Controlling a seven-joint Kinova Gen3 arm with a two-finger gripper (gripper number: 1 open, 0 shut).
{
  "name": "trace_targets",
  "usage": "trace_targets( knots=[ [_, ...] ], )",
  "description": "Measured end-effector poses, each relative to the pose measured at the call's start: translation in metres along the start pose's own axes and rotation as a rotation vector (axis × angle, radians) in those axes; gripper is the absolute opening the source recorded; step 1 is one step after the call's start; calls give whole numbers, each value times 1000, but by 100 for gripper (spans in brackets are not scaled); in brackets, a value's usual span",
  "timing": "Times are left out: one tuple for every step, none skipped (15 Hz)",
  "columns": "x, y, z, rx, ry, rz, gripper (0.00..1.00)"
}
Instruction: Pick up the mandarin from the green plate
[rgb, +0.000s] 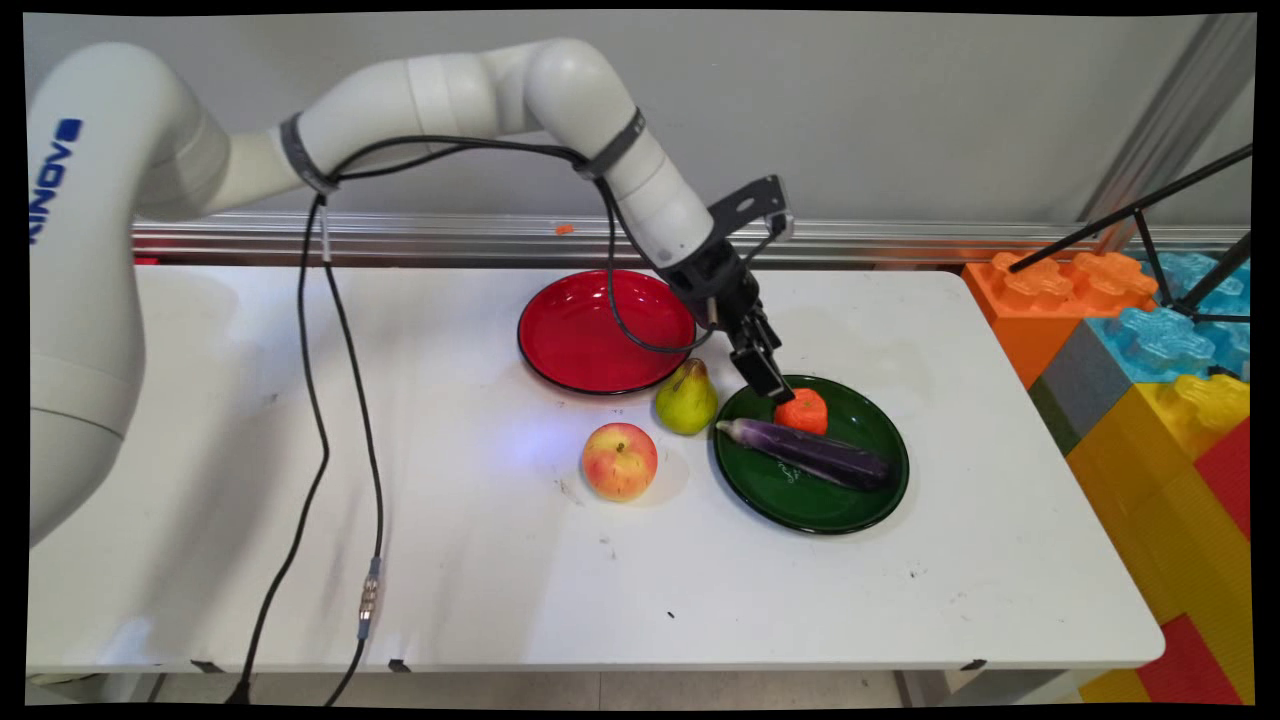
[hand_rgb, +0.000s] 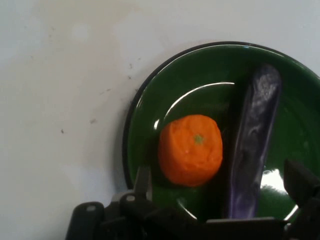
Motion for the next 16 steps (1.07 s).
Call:
trace_targets(
  knots=[
    [1,-2,6,-4,-2,-6,100],
    [1,-5,12,-7,-4,-14,100],
    [2,-6,17,-10,-4,-22,100],
    [3,-8,22,-13,-5,-30,100],
    [3,-10,27,-16,-5,-39,100],
    [4,-11,32,-18,-4,-47,100],
    [4,-12,36,-20,-3,-56,100],
    [5,-13,40,-21,-2,-64,100],
    [5,-14,44,-21,-1,-73,100],
    [6,-16,47,-21,0,-80,100],
    [6,-17,51,-20,1,-89,100],
    [6,-18,54,-19,2,-96,100],
    [6,-19,57,-19,2,-103,100],
    [6,-19,59,-19,3,-109,100],
    [6,-20,62,-19,3,-114,100],
    [6,-20,63,-19,3,-118,100]
  ],
)
